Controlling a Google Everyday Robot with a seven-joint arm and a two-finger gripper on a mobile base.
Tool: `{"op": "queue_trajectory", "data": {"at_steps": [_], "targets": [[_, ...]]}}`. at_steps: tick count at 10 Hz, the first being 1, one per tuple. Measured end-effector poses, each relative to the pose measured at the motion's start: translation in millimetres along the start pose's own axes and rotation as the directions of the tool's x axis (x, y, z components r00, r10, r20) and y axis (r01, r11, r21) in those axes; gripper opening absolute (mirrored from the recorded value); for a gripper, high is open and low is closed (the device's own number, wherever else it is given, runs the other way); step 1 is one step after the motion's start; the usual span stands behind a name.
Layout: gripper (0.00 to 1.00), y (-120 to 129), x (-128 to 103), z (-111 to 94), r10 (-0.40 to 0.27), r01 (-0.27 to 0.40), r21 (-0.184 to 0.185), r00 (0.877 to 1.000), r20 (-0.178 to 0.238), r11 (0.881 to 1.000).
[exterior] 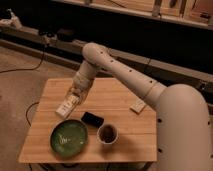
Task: Place the bottle in the ceramic bowl
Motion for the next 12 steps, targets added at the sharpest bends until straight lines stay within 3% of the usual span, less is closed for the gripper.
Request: {"op": "queue_trajectory", "data": {"at_steps": [4,7,12], "targets": [[0.02,-26,-13,14,0.008,-0.008,-0.023,0.999,-0.037,1.0],[0.02,-34,-23,32,-0.009,0.005,-0.062,0.998,-0.067,0.998],[0.02,-5,-18,58,-0.055,0.037,-0.154,0.992,-0.114,0.987]]}}
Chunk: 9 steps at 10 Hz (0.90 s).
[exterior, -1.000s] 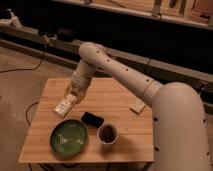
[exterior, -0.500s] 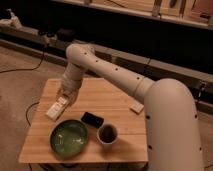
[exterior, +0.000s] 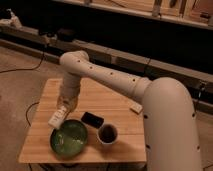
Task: Place the bottle in the ceramic bowl
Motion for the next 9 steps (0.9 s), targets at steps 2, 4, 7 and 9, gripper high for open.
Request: {"op": "queue_trajectory", "data": {"at_steps": [2,4,7,9], "targets": [[0.02,11,-1,5,-0.061,0.06,-0.026,0.998,-0.02,0.998],[0.14,18,-4,8,-0.132,0.128,-0.068,0.99,-0.053,0.989],[0.44,17,-13,18,-0.175,0.167,-0.105,0.983,-0.064,0.98],[0.62,19,-12,22,-0.17,0.162,-0.107,0.983,-0.067,0.981]]}}
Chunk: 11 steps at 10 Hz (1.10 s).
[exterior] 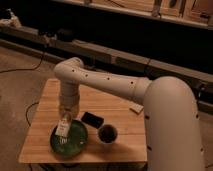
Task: Place the bottle in the ceramic bowl
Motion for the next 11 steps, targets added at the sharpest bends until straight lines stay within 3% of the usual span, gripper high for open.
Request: {"op": "queue_trajectory", "data": {"at_steps": [2,6,11], "targets": [[0.79,6,4,6,0.009,-0.009,-0.012,1.0,-0.004,1.0],[0.8,9,-3,18,-0.038,0.04,-0.053,0.999,0.035,0.998],[0.8,10,-2,18,-0.037,0.039,-0.053,0.999,0.035,0.998]]}}
